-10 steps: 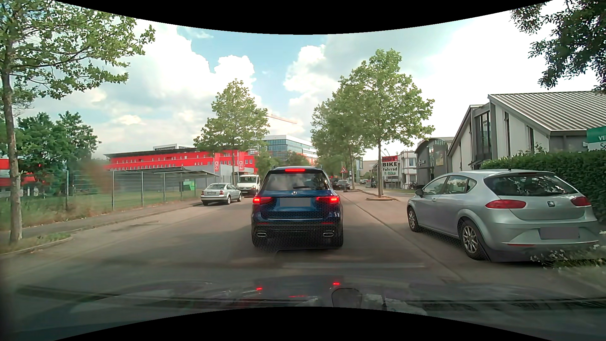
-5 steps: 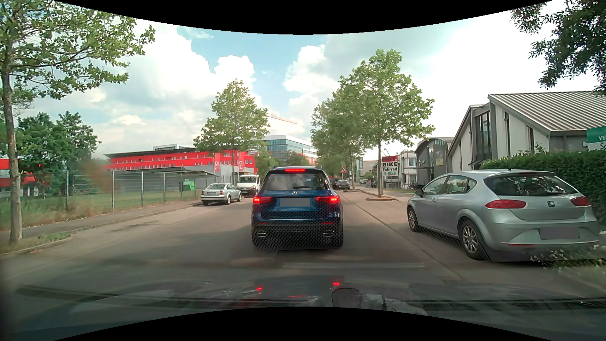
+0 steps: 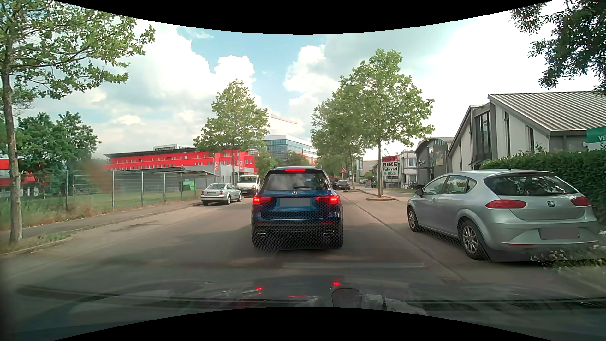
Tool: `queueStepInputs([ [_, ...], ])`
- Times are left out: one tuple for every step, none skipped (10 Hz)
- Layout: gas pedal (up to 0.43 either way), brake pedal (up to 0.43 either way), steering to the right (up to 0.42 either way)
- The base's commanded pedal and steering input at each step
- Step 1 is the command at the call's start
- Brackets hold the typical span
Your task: Follow the waypoints while adhering to traffic rules and regulations
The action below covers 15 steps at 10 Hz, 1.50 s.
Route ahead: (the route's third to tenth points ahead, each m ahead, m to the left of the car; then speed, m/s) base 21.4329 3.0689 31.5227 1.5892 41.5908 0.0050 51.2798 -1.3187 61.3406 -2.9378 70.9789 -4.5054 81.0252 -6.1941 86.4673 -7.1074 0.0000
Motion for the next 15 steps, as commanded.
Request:
queueStepInputs([
  [0.0,0.268,-0.005],
  [0.0,0.268,-0.005],
  [0.0,0.262,-0.005],
  [0.0,0.268,-0.005],
  [0.0,0.268,-0.004],
  [0.0,0.268,-0.005],
  [0.0,0.268,-0.005],
  [0.0,0.268,-0.004],
  [0.0,0.268,-0.005],
  [0.0,0.268,-0.005],
  [0.0,0.268,-0.005],
  [0.0,0.262,-0.005],
  [0.0,0.268,-0.005],
  [0.0,0.262,-0.005],
  [0.0,0.268,-0.004],
])
